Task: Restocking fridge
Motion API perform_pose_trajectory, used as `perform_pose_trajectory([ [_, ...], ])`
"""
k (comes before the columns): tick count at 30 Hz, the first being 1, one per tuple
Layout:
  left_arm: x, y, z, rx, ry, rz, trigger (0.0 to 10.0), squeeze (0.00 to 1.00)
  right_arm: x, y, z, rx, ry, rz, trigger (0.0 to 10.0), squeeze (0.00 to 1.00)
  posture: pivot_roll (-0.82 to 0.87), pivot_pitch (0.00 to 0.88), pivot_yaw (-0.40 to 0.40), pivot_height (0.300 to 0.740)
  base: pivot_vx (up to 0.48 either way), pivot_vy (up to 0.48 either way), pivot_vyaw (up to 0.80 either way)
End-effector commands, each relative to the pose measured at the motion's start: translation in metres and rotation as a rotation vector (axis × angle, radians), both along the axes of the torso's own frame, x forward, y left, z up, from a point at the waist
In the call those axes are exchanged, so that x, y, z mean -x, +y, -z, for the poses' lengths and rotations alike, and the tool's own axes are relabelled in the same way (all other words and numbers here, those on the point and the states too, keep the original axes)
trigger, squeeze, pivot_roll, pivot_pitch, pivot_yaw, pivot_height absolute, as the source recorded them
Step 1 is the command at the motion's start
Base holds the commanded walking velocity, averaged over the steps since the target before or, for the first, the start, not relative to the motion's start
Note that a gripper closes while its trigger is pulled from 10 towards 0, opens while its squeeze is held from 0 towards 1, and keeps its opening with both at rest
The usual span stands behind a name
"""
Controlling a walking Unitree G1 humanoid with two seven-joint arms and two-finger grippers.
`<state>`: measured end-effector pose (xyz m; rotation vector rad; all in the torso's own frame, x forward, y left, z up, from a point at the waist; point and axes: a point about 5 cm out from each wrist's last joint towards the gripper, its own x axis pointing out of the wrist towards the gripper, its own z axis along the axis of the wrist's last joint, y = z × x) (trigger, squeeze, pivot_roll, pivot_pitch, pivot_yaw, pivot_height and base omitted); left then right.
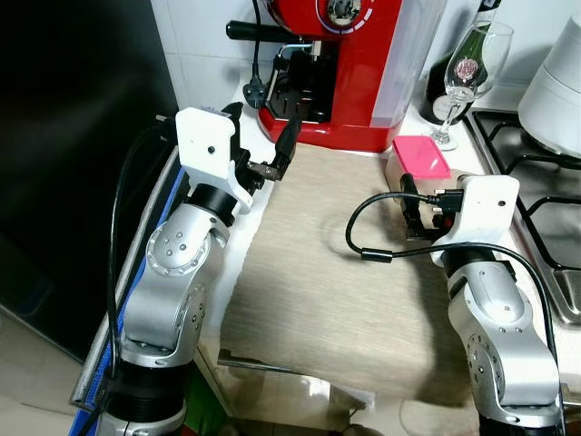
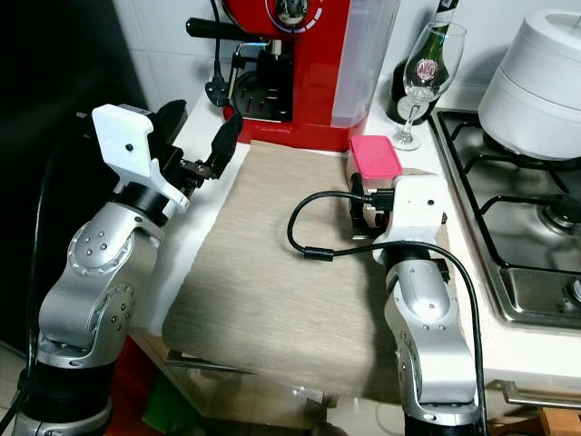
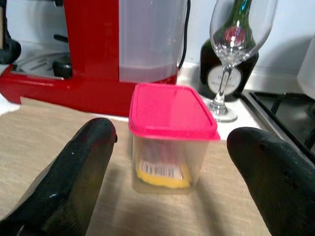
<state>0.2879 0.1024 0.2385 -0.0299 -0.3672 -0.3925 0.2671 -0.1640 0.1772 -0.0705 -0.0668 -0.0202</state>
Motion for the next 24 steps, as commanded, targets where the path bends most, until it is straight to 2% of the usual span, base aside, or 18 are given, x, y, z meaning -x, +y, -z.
perform_pose_trajectory([
  [1,0.000,0.001,-0.002,-0.006,-0.009,0.000,10.0,0.00,-0.001,-0.002,0.002,0.018,0.013,0.009,10.0,0.00,-0.10,0.013,0.009,0.740,0.000,0.000,0.00],
  [15,0.000,0.000,-0.001,-0.004,-0.005,0.003,10.0,0.00,-0.013,-0.003,-0.004,0.022,0.001,0.033,10.0,0.00,-0.10,0.018,0.009,0.740,0.000,0.000,0.00],
  [24,-0.001,-0.001,-0.002,-0.005,-0.005,0.005,10.0,0.00,-0.024,0.005,-0.004,-0.034,0.014,0.023,10.0,0.00,-0.10,0.022,0.011,0.740,0.000,0.000,0.00],
])
